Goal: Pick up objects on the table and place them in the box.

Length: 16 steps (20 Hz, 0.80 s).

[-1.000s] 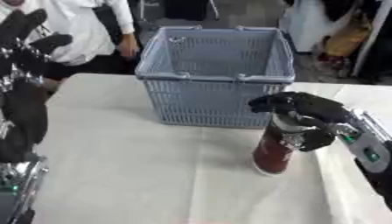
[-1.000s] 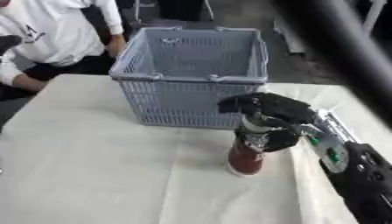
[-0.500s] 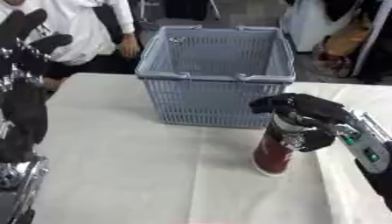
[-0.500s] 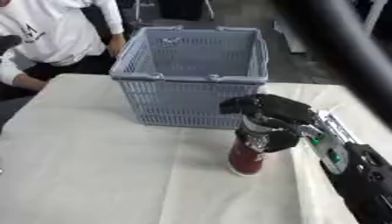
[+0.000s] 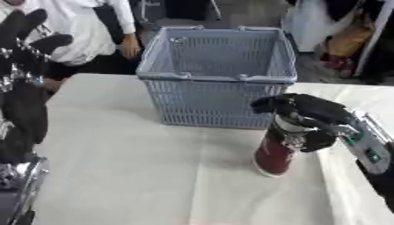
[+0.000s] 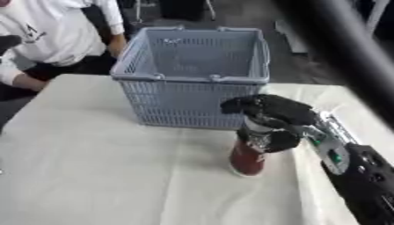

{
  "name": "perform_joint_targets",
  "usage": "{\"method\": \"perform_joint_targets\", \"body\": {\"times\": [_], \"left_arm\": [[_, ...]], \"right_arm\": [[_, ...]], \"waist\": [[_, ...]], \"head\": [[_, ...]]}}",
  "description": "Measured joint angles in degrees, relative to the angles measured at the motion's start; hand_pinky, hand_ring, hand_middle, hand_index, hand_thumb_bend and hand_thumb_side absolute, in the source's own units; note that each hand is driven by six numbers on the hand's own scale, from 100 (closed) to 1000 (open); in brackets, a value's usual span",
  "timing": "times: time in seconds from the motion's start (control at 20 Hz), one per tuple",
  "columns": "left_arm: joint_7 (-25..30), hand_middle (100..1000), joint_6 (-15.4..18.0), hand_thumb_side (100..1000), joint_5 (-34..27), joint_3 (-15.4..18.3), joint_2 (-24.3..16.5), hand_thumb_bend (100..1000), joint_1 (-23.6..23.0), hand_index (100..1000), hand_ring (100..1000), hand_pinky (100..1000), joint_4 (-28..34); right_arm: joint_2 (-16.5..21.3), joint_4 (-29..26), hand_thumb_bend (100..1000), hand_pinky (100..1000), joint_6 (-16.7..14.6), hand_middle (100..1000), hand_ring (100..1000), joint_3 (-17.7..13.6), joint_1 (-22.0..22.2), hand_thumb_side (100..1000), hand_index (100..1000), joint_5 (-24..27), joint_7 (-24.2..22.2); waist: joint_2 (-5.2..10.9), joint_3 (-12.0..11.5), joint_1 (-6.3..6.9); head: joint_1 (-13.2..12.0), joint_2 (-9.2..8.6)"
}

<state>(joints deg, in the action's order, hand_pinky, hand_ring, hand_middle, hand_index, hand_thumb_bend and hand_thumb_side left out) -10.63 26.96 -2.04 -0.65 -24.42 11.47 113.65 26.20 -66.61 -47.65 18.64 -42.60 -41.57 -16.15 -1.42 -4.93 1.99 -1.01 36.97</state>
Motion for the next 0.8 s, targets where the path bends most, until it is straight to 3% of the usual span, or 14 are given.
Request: {"method": "perform_joint_targets", "body": {"times": [0.2, 0.35, 0.4, 0.45, 0.8], "left_arm": [[0.0, 909, 0.0, 1000, 0.0, 0.0, 0.0, 452, 0.0, 1000, 738, 921, 0.0], [0.0, 909, 0.0, 1000, 0.0, 0.0, 0.0, 451, 0.0, 1000, 738, 921, 0.0], [0.0, 909, 0.0, 1000, 0.0, 0.0, 0.0, 451, 0.0, 1000, 738, 921, 0.0], [0.0, 909, 0.0, 1000, 0.0, 0.0, 0.0, 451, 0.0, 1000, 738, 921, 0.0], [0.0, 909, 0.0, 1000, -0.1, 0.0, 0.0, 452, 0.0, 1000, 738, 922, 0.0]], "right_arm": [[0.0, 0.5, 100, 746, 0.0, 916, 848, -0.3, 0.0, 1000, 963, 0.1, 0.0], [-0.3, 1.0, 100, 591, 0.1, 892, 801, -0.3, 0.0, 986, 958, 0.6, -0.1], [-0.5, 1.1, 100, 600, 0.1, 894, 804, -0.3, 0.0, 993, 959, 0.9, -0.1], [-0.6, 1.1, 100, 453, 0.1, 845, 726, -0.3, 0.0, 886, 927, 1.1, -0.1], [-0.7, 1.4, 100, 132, 0.4, 706, 473, -0.7, 0.0, 638, 795, 1.5, -0.4]], "waist": [[0.03, 0.0, 0.00], [0.04, 0.0, 0.00], [0.04, 0.0, 0.01], [0.04, 0.0, 0.01], [0.04, 0.0, 0.02]], "head": [[0.0, 0.00], [0.0, 0.00], [0.0, -0.01], [0.0, -0.01], [0.0, -0.01]]}}
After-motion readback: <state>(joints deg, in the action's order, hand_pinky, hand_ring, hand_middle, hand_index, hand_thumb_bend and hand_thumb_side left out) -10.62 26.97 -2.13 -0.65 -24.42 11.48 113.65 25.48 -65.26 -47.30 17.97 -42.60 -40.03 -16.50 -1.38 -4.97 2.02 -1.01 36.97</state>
